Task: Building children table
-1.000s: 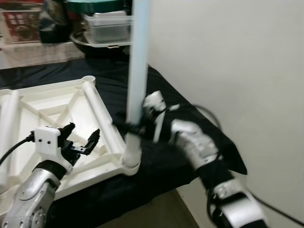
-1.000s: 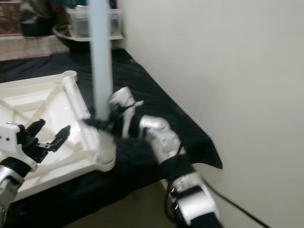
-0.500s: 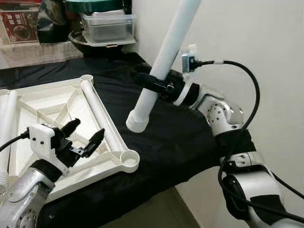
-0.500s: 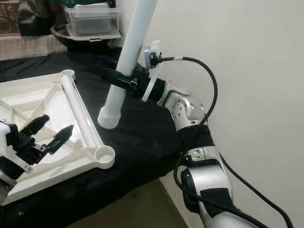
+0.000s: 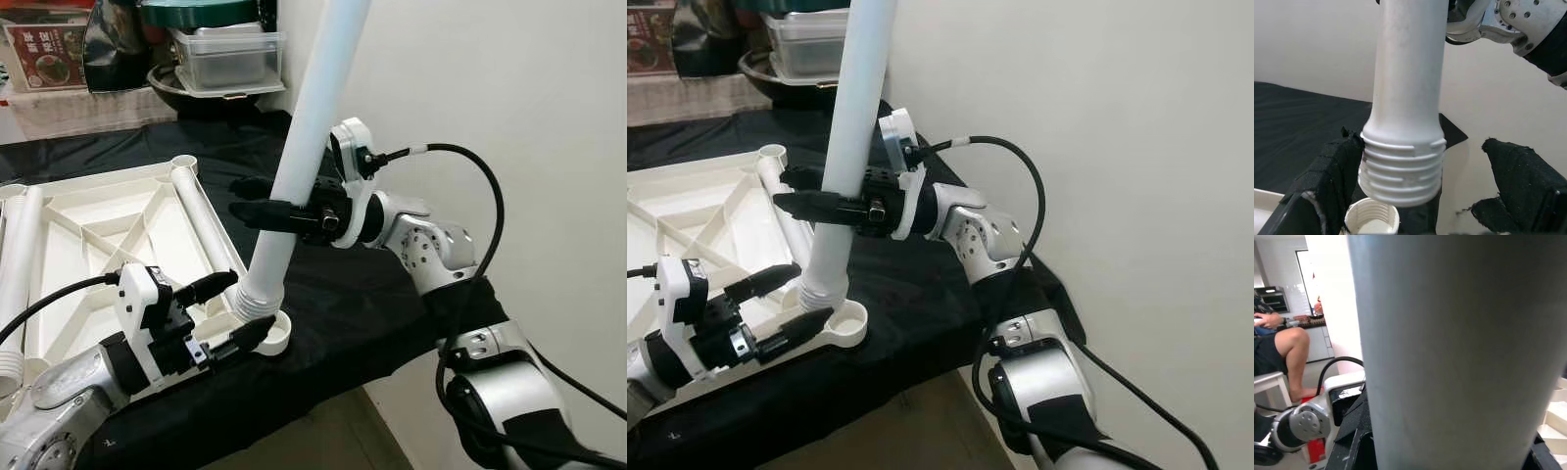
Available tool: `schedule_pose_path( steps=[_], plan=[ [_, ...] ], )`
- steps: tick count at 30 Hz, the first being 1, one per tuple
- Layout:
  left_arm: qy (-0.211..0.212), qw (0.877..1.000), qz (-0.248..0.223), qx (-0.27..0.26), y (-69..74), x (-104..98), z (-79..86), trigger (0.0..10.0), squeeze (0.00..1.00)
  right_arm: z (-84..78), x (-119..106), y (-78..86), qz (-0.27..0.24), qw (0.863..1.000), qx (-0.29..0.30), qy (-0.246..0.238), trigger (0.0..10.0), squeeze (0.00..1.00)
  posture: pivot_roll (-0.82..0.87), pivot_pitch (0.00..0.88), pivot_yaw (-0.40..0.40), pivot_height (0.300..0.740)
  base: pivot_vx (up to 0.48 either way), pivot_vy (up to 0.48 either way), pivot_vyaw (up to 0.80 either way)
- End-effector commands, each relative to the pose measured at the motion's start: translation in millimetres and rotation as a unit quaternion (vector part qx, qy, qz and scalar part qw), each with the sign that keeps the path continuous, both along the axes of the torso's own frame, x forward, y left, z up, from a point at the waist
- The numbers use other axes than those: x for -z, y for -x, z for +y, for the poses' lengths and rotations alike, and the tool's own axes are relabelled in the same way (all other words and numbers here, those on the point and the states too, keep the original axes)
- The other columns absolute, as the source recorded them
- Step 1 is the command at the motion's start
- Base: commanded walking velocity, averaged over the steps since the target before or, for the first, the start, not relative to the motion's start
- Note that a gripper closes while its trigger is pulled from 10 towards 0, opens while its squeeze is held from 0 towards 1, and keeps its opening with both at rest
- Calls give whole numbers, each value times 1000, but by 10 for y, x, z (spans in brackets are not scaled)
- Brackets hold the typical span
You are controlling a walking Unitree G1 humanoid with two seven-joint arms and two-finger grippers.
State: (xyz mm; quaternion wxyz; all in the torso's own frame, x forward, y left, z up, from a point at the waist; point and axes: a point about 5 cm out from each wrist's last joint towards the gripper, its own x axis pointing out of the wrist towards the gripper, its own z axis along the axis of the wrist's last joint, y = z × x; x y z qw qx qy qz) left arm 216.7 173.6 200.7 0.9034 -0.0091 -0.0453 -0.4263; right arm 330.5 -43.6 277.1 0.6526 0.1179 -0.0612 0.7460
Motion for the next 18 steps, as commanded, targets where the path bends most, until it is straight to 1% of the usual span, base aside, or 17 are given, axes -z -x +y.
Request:
schedule_pose_path(
  steps=[1,2,4,6,8,10,13,14,15,16,18],
  plan=[
    [-21,999,13,22,-21,60,-44,10000,0,58,-53,67,-3,1000,-18,-8,10000,0,113,0,-76,740,0,0,0],
    [-21,999,13,22,-21,60,-44,10000,0,58,-53,67,-3,1000,-18,-8,10000,0,113,0,-76,740,0,0,0],
    [-29,999,15,35,-49,82,-88,10000,0,114,-68,137,3,999,-35,-16,10000,0,108,0,-76,740,0,0,0],
    [-32,999,15,41,-56,84,-106,10000,0,133,-65,163,3,999,-41,-17,10000,0,108,0,-76,740,0,0,0],
    [-33,998,6,46,-110,55,-153,10000,0,204,-45,224,4,998,-56,-21,10000,0,114,0,-76,740,0,0,0],
    [-34,998,3,50,-137,38,-173,10000,0,248,-35,253,7,998,-62,-24,10000,0,113,0,-75,740,0,0,0],
    [-36,998,3,52,-142,38,-179,10000,0,263,-32,262,8,998,-64,-26,10000,0,113,0,-75,740,0,0,0],
    [-36,998,0,53,-153,38,-189,4745,0,283,-29,277,10,997,-66,-28,10000,0,113,0,-75,740,0,0,0],
    [-36,998,0,53,-153,38,-189,4745,0,283,-29,277,10,997,-66,-28,10000,0,113,0,-75,740,0,0,0],
    [-30,998,-2,50,-167,36,-198,0,0,301,-25,296,11,997,-68,-30,10000,0,109,0,-67,740,0,0,0],
    [-28,998,-5,52,-168,42,-211,0,0,315,-24,307,12,997,-66,-34,10000,0,106,0,-65,740,0,0,0]
  ],
)
